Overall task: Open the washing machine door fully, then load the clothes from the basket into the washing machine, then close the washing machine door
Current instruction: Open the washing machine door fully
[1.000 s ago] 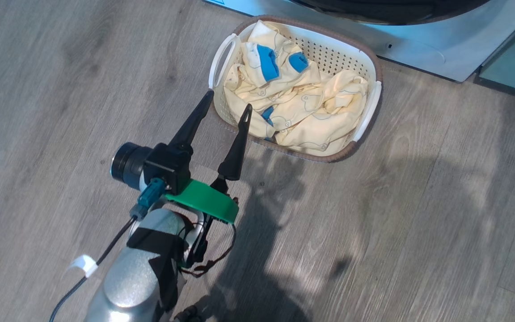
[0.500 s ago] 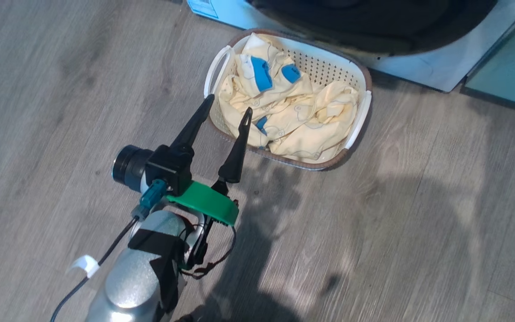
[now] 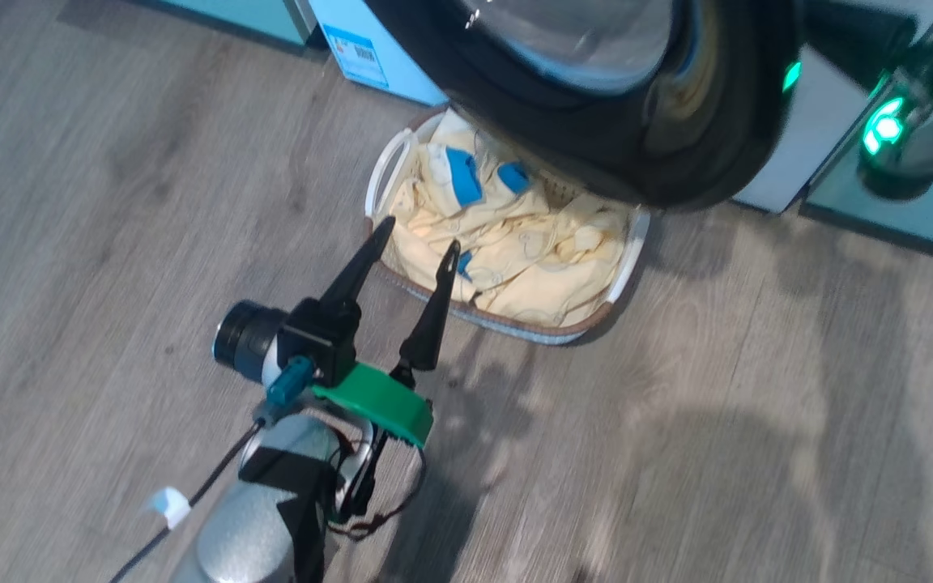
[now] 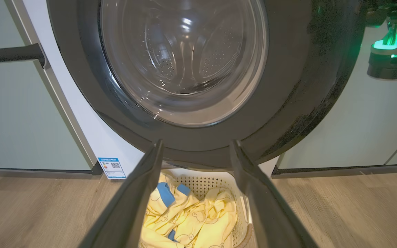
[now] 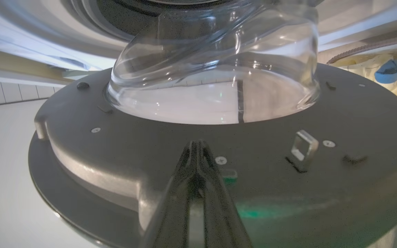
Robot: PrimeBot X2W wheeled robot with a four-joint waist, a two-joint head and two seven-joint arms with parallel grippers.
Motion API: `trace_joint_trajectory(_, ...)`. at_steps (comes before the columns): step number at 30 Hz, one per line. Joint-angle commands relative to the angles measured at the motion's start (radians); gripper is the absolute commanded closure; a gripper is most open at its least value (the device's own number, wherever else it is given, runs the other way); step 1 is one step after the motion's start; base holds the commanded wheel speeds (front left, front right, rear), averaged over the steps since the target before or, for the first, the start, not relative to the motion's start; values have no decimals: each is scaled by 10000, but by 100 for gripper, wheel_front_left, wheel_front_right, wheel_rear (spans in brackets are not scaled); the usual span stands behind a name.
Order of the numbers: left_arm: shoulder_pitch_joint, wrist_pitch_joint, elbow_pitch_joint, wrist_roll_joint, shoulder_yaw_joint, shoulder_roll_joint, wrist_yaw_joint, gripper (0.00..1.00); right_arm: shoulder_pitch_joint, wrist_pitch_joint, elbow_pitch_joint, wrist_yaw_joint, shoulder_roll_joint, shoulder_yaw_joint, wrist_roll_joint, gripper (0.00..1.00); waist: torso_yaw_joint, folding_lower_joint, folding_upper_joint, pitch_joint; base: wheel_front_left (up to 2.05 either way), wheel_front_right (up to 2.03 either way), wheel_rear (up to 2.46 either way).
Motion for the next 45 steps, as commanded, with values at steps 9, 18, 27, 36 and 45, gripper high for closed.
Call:
trace_joint_trajectory(9, 533, -53, -79, 287, 549, 174, -142, 0, 1472, 488, -1431, -27, 369, 1069, 1248, 100, -87, 1, -1, -907, 0, 0, 0)
trace_joint_trajectory(18, 818, -53, 26, 390, 631, 174, -226, 0, 2469, -6, -1996, -27, 371, 2642, 2543, 100, 38, 1, -1, -1429, 0, 0, 0)
trace_joint_trajectory(27, 1064, -53, 96, 423, 618, 174, -276, 0, 3072, -395, -2447, -27, 372, 3792, 3681, 100, 186, 1, -1, -1793, 0, 0, 0)
trace_joint_trajectory(36, 1196, -53, 113, 419, 619, 173, -281, 0, 3448, -855, -2857, -27, 372, 4924, 4679, 100, 335, 1, -1, -1993, 0, 0, 0)
trace_joint_trajectory(45, 1243, -53, 117, 454, 685, 173, -268, 0, 3499, -1276, -2964, -27, 373, 5304, 5199, 100, 322, 1, -1, -2050, 0, 0, 0)
